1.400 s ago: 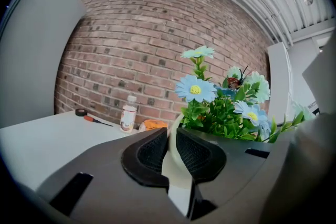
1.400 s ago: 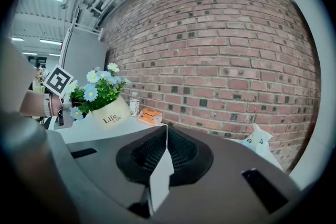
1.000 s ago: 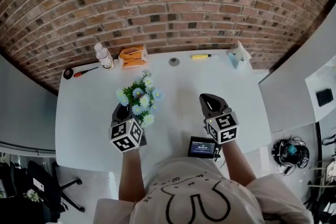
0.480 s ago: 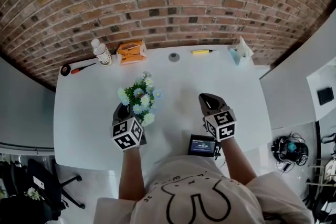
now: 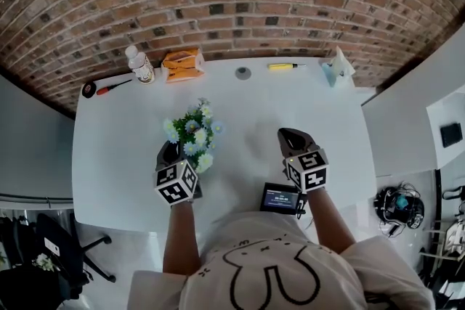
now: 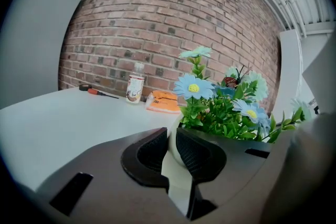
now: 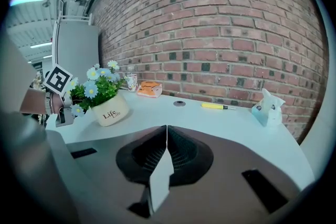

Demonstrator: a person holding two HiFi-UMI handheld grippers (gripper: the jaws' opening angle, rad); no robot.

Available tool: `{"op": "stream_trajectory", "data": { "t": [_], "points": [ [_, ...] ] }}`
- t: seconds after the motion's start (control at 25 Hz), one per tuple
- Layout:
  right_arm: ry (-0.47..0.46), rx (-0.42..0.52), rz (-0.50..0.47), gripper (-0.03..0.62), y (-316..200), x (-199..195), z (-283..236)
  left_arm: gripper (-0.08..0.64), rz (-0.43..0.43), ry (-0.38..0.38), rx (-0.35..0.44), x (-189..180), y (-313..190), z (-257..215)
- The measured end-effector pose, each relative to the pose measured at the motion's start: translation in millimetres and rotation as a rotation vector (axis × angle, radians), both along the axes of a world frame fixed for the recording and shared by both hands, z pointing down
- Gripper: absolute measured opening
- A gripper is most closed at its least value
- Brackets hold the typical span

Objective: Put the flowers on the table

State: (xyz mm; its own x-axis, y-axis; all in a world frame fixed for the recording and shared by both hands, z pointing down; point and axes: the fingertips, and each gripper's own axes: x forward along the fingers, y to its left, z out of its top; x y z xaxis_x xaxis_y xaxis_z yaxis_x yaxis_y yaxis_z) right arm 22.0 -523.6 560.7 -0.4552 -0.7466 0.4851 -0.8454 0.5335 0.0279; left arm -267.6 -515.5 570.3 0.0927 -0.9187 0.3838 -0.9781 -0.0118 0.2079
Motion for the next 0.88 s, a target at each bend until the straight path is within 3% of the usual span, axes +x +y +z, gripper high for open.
{"op": "stream_trajectory", "data": {
  "t": [0.88],
  "points": [
    [0.017, -0.011, -0.019, 0.018, 0.0, -2.8, 2.7, 0.062, 0.017, 0.007, -0.023, 1.5, -10.7, 6.1]
  ]
}}
